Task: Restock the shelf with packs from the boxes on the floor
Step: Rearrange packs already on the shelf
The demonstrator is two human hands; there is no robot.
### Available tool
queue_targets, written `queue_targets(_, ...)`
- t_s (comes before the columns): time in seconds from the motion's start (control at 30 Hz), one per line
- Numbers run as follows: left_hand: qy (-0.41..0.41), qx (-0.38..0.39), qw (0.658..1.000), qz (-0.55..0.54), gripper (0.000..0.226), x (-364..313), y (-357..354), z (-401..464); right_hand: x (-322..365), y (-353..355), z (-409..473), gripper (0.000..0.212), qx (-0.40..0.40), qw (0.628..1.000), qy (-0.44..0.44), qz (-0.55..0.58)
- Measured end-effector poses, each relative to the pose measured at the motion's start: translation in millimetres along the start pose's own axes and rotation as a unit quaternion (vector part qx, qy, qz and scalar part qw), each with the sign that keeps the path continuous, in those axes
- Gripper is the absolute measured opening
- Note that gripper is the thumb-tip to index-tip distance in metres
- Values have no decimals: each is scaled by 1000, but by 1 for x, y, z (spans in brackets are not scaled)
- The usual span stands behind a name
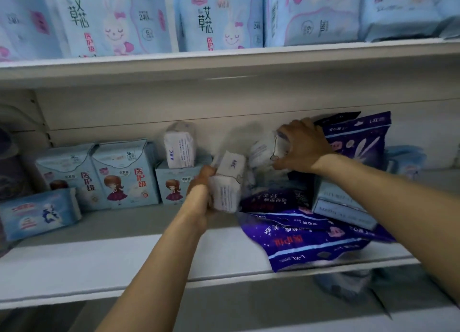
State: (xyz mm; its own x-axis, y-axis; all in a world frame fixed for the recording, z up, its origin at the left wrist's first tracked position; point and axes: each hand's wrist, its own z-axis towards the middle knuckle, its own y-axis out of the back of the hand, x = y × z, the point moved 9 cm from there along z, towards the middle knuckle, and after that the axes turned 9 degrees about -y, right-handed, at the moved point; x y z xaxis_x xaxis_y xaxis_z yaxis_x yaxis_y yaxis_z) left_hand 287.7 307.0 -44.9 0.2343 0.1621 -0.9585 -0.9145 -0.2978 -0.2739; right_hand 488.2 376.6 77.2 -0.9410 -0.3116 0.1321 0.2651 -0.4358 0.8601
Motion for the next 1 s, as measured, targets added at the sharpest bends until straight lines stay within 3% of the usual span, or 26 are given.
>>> queue_targets(0.07, 2, 7, 996, -88, 30, -5, -4, -17, -5, 12, -17, 69, 9, 993, -36, 113)
queue_targets(0.17, 5, 19, 989, -146, 50, -12, -14, -45, -18, 27, -47, 62, 32, 940, -84, 330)
queue_targets(0.37, 13, 67, 981, -181, 61, -9, -66, -112, -76, 71, -123, 42, 9, 842, -129, 523)
queue_targets(0.63, 81, 165, 967, -177, 80, 40, -206, -224, -217, 127, -254, 16, -10, 815, -201, 544)
queue_targets(0.87, 147, 277, 936, -162, 87, 112, -338, -337, -355, 170, -389, 33, -24, 827, -297, 476)
queue_targets(1.0, 192, 361, 897, -169, 79, 146, -409, -400, -422, 187, -457, 34, -47, 815, -359, 454)
